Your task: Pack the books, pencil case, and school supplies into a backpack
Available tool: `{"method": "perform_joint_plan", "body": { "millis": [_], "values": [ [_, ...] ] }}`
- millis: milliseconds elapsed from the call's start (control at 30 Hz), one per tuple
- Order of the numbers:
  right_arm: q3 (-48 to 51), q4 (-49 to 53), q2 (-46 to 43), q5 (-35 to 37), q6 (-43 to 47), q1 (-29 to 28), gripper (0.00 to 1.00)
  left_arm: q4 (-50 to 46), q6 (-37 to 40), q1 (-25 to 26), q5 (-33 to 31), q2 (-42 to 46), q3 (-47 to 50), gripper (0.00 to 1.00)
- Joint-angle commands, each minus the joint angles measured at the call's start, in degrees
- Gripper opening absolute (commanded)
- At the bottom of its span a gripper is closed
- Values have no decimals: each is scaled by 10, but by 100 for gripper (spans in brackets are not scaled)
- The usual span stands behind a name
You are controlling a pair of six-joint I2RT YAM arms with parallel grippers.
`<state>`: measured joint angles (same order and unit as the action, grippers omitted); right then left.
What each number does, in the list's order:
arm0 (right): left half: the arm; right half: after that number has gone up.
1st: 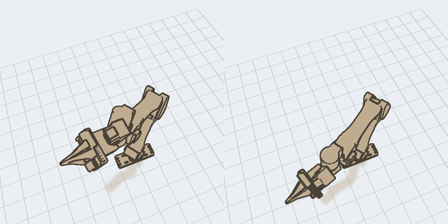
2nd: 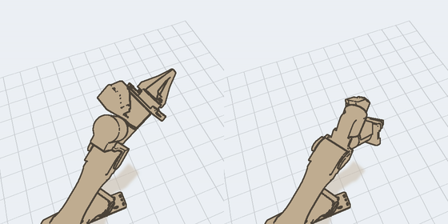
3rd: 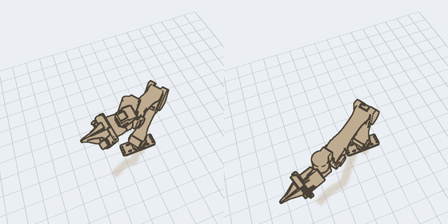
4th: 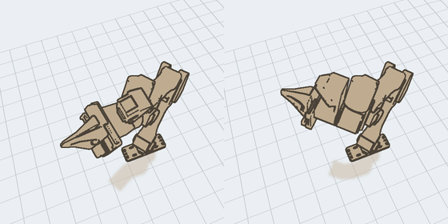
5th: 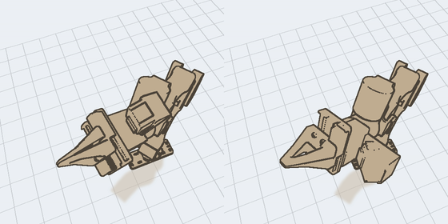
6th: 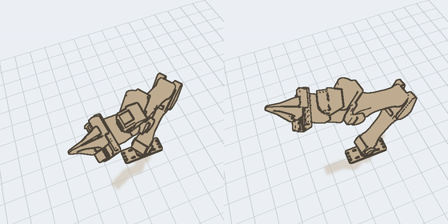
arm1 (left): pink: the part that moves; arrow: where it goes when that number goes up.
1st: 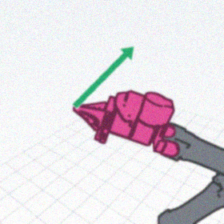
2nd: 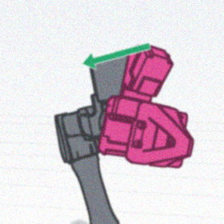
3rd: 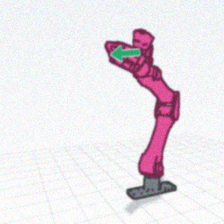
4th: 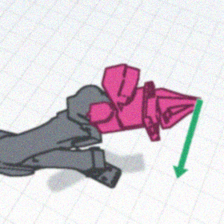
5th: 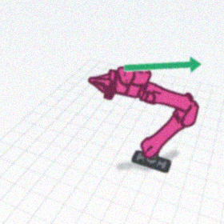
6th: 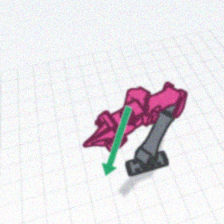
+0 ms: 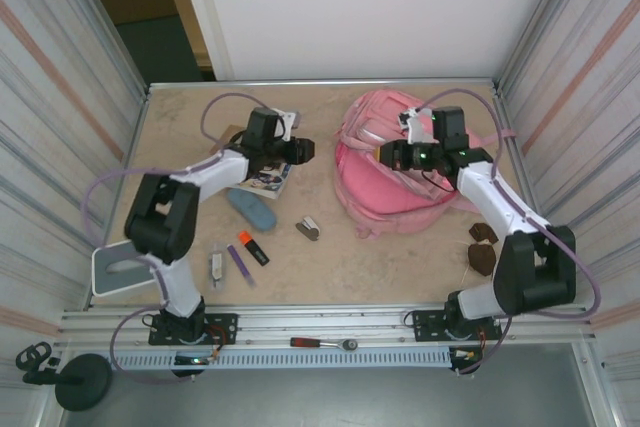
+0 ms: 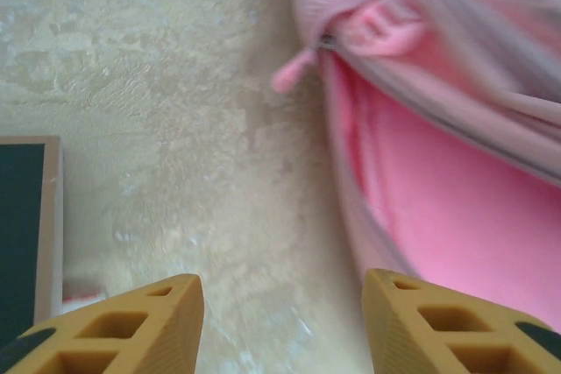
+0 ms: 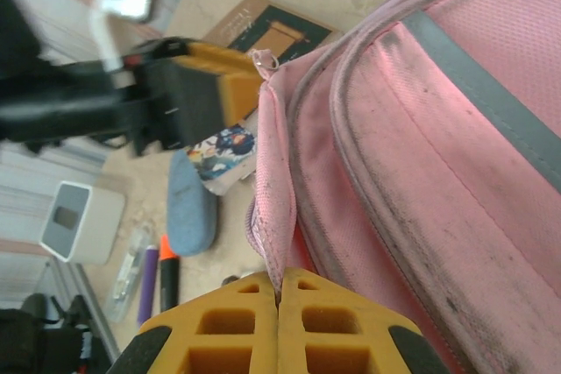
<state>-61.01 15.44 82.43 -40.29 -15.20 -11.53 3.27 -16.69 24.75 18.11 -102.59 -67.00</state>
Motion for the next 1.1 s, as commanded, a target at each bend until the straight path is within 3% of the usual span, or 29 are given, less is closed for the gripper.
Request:
{"method": "perform_joint_plan", "body": {
  "millis": [0,200,300,467,600,833,1067],
  "values": [
    [-66,15,48,51,17,-30,0,21,-42,6,3,72,61,54],
    [-170,44,147,53,6,-71,0,-35,-42,6,-114,179,141,63],
    [-173,69,160,51,22,-79,0,-69,-22,4,-159,220,163,68],
    [-148,82,127,27,14,-79,0,-69,-36,8,-108,262,192,76],
    [-189,116,101,41,18,-74,0,-31,-69,44,-79,253,201,79],
    [-308,251,83,231,130,-77,0,-35,-67,75,-138,230,196,81],
    [-300,274,101,365,186,-111,0,-63,-44,26,-181,271,218,84]
  ]
}}
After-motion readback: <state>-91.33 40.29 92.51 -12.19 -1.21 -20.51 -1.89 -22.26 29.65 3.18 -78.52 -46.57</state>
